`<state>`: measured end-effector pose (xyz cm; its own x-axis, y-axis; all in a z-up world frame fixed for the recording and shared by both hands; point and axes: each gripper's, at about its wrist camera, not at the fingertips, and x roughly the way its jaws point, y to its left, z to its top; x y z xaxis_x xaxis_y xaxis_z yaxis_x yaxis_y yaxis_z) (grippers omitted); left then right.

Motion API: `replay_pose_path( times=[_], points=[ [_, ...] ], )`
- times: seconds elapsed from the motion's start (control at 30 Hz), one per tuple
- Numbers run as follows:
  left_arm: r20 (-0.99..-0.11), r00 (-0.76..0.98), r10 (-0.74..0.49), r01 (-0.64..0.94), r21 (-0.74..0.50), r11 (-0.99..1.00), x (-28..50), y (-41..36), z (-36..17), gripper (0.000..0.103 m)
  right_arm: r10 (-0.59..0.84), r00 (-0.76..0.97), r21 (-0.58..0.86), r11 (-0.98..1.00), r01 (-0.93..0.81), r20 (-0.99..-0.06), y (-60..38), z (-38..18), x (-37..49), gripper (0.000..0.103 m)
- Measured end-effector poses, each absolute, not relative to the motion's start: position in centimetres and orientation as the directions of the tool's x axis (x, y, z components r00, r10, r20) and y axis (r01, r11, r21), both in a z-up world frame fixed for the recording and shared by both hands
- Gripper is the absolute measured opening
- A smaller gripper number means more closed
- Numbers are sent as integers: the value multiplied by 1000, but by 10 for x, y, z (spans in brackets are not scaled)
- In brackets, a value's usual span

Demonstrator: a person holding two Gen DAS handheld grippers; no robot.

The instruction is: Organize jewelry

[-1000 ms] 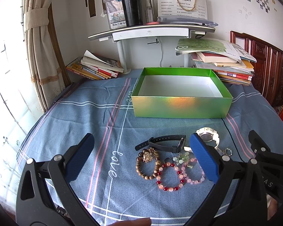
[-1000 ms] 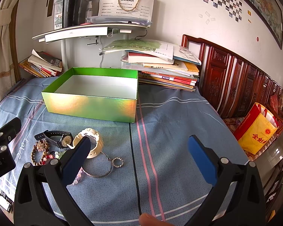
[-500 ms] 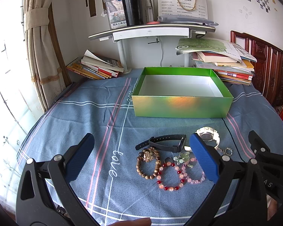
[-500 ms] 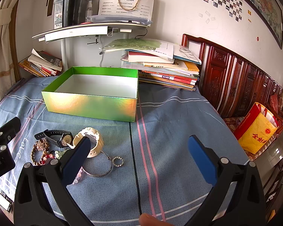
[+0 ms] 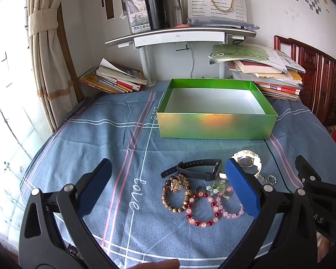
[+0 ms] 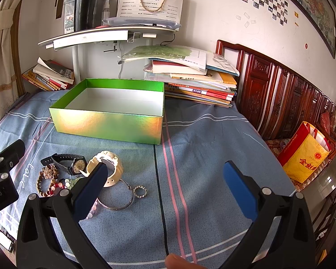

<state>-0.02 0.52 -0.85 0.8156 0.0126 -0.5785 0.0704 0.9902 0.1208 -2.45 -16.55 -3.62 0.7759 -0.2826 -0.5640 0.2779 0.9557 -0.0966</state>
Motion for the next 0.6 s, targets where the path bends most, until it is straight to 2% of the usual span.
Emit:
replay_pose_path(
  times=[0.6],
  points=[
    [-580,814,13,71,122,990,-1,6,-9,100,-282,775,-96,956,278,-565,-165,-37,-25,101]
  ],
)
